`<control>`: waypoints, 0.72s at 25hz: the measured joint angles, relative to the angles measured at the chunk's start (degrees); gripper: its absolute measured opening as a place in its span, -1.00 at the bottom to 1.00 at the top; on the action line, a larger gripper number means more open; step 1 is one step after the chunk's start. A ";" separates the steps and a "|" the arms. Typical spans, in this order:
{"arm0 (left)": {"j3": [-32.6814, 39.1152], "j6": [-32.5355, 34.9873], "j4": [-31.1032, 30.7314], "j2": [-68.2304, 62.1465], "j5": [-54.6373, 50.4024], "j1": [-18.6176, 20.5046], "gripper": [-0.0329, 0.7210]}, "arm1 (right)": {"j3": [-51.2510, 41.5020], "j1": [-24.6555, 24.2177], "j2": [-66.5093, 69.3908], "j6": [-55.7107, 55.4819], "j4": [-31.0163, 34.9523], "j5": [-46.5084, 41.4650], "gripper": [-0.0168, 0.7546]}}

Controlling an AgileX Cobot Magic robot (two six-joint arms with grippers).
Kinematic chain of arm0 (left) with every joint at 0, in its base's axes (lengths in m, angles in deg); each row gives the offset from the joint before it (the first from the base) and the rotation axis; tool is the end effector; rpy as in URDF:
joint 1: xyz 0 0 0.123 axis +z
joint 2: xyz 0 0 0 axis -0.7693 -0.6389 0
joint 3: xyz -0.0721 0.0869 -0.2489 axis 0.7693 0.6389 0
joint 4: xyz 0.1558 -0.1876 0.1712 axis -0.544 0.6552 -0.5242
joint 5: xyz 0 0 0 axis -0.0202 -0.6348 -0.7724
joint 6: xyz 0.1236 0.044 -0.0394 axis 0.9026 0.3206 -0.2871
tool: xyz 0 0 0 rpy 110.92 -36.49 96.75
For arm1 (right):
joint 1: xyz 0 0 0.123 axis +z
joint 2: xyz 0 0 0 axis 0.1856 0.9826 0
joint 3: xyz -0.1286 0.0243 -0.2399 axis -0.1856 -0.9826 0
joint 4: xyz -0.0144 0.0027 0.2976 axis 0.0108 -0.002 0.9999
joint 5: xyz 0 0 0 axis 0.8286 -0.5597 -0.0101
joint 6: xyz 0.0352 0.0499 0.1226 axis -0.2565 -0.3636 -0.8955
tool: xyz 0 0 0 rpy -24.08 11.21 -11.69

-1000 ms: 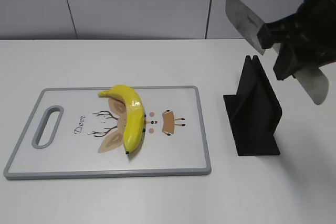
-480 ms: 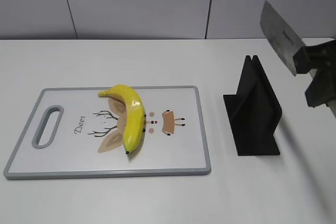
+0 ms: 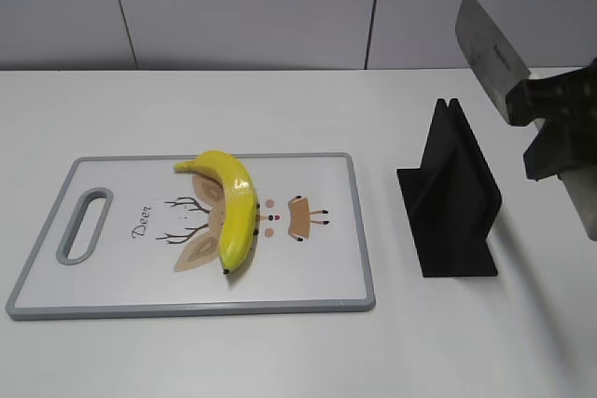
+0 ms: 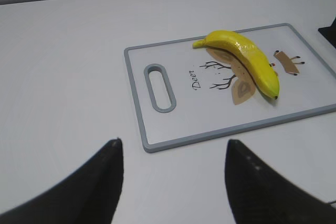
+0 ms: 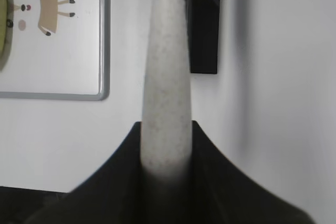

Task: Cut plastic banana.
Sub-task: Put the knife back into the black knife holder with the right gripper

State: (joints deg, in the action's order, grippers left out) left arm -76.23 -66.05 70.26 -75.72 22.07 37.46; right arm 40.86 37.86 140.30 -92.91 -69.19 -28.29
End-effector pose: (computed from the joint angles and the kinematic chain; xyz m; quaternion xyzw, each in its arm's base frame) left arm 0.0888 -0.0312 0.2797 0.1604 0.8426 -0.0640 0.5102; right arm 0.2712 0.1336 0.2332 -0.0055 0.9752 0.0832 0.2052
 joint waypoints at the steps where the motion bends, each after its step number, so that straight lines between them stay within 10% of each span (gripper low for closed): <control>1: 0.00 0.00 0.00 0.00 0.00 0.00 0.66 | 0.00 0.00 0.00 0.00 -0.11 0.29 -0.55; 18: 0.00 0.00 0.00 0.00 0.02 0.00 0.50 | -0.20 0.00 6.64 -0.15 -2.33 1.46 -0.55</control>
State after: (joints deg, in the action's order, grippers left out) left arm -76.23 -66.05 70.26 -75.72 22.08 37.46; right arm 40.66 37.86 146.93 -93.06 -71.52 -26.84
